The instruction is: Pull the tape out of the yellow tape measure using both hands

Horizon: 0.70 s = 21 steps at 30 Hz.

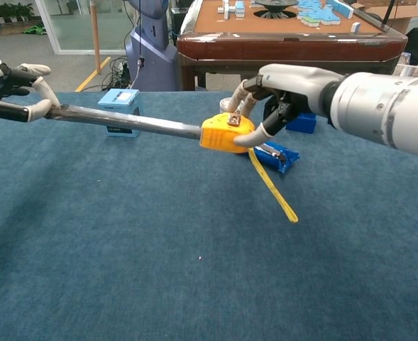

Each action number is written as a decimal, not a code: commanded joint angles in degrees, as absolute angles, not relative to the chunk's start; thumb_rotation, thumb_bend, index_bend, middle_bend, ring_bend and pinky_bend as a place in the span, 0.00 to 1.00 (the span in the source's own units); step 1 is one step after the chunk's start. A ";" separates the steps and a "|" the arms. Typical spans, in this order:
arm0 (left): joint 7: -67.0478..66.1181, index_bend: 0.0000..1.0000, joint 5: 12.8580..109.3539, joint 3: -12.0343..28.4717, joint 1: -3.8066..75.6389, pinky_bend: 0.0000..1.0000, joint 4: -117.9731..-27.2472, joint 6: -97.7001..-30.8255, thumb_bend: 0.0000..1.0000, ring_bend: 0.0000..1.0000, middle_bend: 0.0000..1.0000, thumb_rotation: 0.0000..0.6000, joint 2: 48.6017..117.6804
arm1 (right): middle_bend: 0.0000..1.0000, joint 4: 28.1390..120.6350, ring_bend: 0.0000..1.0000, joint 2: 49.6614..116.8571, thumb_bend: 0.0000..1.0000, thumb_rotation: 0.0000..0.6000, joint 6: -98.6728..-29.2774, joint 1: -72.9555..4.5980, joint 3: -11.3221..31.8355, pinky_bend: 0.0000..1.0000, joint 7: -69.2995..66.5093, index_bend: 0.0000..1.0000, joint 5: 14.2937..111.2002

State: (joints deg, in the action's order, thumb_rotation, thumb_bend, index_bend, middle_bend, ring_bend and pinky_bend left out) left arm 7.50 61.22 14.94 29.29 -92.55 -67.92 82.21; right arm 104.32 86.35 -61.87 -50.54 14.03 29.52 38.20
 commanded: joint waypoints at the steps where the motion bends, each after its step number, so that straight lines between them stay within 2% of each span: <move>1: 9.11 0.56 62.17 15.00 28.88 0.00 -91.64 -67.44 0.50 0.00 0.02 1.00 82.21 | 0.62 105.06 0.54 84.71 0.64 1.00 -61.49 -49.26 12.74 0.36 28.45 0.64 39.60; 13: 12.69 0.56 63.83 14.42 27.13 0.00 -88.95 -66.12 0.51 0.00 0.02 1.00 81.13 | 0.62 107.98 0.54 77.86 0.64 1.00 -61.05 -43.29 8.02 0.36 22.54 0.64 45.87; 21: 14.92 0.56 64.93 14.28 26.16 0.00 -87.55 -65.88 0.51 0.00 0.02 1.00 81.08 | 0.62 109.10 0.54 75.46 0.64 1.00 -61.46 -40.78 6.59 0.36 20.55 0.64 48.58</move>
State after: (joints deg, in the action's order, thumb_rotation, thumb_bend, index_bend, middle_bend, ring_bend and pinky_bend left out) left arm 14.61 64.74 14.24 26.31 -87.65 -65.85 81.06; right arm 109.01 75.57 -61.49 -40.93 6.68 20.70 48.43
